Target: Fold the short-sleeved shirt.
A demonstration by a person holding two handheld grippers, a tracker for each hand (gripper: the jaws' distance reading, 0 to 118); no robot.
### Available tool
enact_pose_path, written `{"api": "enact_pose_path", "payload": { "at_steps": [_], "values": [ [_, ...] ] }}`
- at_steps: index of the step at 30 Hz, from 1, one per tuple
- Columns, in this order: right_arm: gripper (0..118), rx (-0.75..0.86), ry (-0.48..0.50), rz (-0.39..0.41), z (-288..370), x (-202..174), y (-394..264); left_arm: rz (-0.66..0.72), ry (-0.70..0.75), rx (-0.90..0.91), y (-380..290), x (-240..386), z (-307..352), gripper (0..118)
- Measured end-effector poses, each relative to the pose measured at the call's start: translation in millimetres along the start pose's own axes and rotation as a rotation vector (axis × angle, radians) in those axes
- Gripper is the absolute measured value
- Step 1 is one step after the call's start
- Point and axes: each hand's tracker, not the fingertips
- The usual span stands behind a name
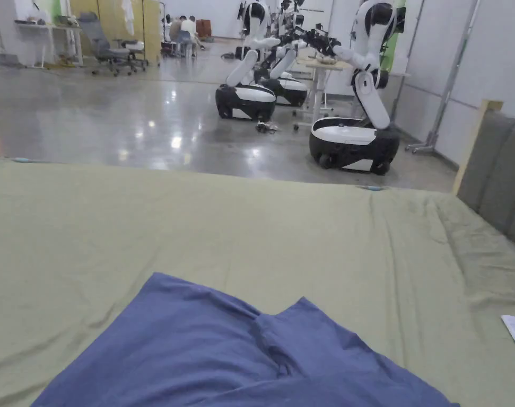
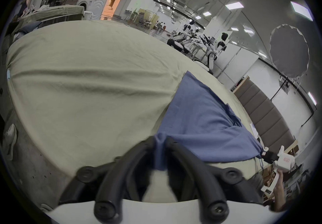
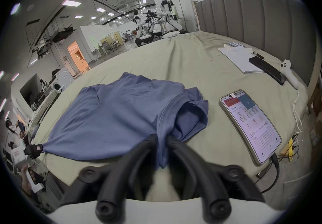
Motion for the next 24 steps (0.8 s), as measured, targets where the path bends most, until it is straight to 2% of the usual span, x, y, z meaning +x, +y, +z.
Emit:
{"api": "enact_pose_path", "payload": {
  "at_steps": [1,2,5,8,14,17,19,21,22,23,24],
  "values": [
    [62,-0.002,-0.009,0.011,1,1,-1,-0.032,0.012,0.006,-1,2,3,47],
    [82,-0.001,-0.017,0.019,4,2,-1,-0.050,0.011,0.010,0,5,5,57],
    [83,0.050,-0.036,0.021,21,7,6,-0.113,0.022,0.096,9,21,25,57],
    [83,0.190,-0.011,0.109,45,-7,22,-0.235,0.043,0.246,20,53,51,57],
    [83,0.372,0.097,0.286,75,-73,48,-0.408,0.042,0.470,31,125,92,57],
    [82,0.389,0.141,0.299,76,-97,53,-0.496,0.094,0.520,27,150,97,55],
    [70,0.382,0.186,0.307,73,-106,55,-0.502,0.093,0.549,18,138,91,51],
    [67,0.382,0.181,0.316,70,-116,55,-0.472,0.032,0.525,20,139,93,49],
    [52,0.377,0.185,0.322,68,-119,55,-0.465,0.032,0.523,19,137,92,39],
    [23,0.370,0.179,0.321,65,-123,54,-0.462,0.042,0.527,17,136,91,12],
    [4,0.366,0.170,0.319,63,-126,52,-0.463,0.063,0.537,15,136,92,8]
  ]
}}
